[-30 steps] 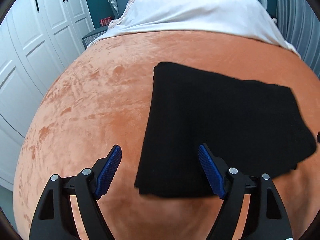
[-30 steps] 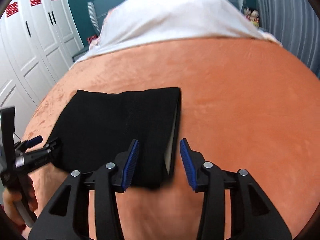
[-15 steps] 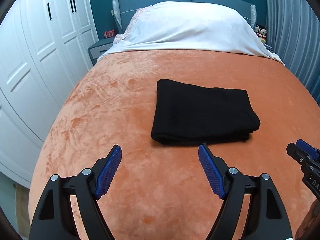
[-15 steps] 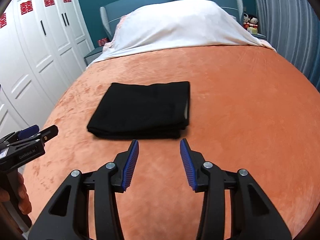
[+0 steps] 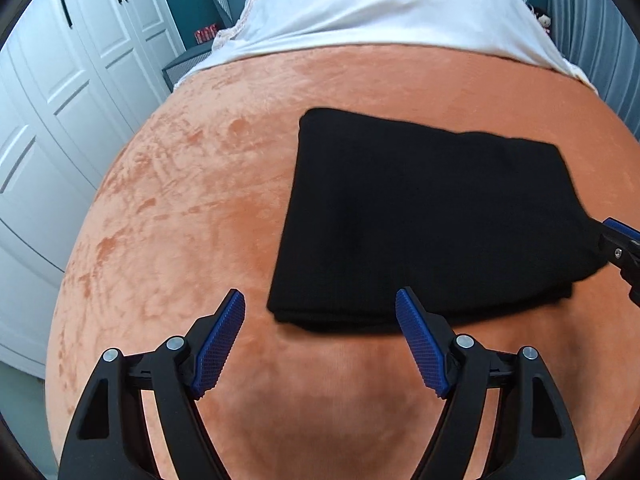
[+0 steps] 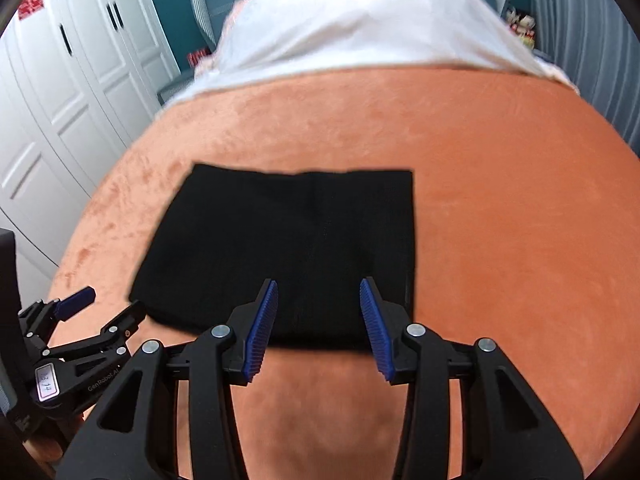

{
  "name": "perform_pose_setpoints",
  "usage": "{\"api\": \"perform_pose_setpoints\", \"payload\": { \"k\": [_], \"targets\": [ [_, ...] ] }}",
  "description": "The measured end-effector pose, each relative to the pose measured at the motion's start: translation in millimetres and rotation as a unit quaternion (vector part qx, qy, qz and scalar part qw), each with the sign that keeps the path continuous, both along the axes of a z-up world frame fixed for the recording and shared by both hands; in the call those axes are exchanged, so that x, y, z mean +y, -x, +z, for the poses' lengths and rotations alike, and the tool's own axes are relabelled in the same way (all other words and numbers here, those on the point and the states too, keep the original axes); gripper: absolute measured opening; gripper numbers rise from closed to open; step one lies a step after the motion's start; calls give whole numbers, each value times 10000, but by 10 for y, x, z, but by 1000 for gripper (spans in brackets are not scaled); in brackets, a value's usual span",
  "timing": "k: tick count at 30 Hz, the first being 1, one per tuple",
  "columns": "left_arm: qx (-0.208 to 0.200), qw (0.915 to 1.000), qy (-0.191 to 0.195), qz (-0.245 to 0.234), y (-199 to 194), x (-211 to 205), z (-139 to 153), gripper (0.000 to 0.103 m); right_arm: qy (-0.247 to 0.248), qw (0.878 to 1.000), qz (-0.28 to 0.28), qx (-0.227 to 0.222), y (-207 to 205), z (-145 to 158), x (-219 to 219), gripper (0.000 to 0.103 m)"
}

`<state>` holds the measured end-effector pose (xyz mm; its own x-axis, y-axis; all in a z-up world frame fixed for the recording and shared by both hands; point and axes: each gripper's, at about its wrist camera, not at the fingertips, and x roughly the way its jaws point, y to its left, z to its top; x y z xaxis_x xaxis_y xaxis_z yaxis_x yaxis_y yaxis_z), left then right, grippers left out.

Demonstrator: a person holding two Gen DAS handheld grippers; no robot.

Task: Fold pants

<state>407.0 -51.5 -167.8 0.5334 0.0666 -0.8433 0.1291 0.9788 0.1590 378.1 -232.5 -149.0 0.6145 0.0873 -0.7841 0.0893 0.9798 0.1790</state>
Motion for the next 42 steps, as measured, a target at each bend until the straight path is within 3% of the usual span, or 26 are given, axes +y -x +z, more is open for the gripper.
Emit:
{"api": "perform_pose_setpoints", "payload": {
  "k": [3, 5, 7, 9, 15, 19, 21, 23, 25, 31, 35, 42],
  "targets": [
    [344, 9994, -27, 71, -188, 15, -312, 75, 419, 9985, -120, 325, -189, -369, -90, 41],
    [470, 9988, -9, 117, -237, 48, -444, 78, 682, 9967, -246, 351, -177, -533, -210, 58],
    [414, 9990, 77, 129, -203, 90, -431, 78, 270, 9982, -443, 311, -78, -535, -389, 61],
    [293, 9994, 21, 158, -101, 99, -286, 75, 189, 9975, -646, 223, 102, -418, -461, 60],
    [-398, 9991, 134, -56, 645, 103, 498, 76, 745, 9941, -534, -583, 989, 358, -113, 62],
    [-902, 9956, 231, -60, 1292, 172, 1027, 76, 926, 9892, -648, -929, 1626, 748, 141, 77],
    [-1108, 9937, 180, -5, 1647, 220, 1238, 85, 925, 9876, -738, -1036, 1900, 839, 226, 85],
    [-1189, 9928, 168, 3, 1894, 246, 1342, 87, 904, 9863, -831, -1102, 2190, 921, 329, 86],
    [-1185, 9926, 268, -49, 2184, 283, 1451, 87, 898, 9856, -857, -1148, 2373, 983, 396, 94],
    [-1196, 9921, 364, -62, 2823, 364, 1633, 89, 726, 9840, -1040, -1252, 2897, 1171, 474, 96],
    [-1367, 9905, 171, -15, 3110, 378, 1687, 92, 689, 9838, -1059, -1271, 3118, 1248, 521, 96],
    [-1249, 9919, 252, 11, 3401, 472, 1702, 92, 776, 9830, -1030, -1303, 3364, 1333, 618, 96]
  ]
}}
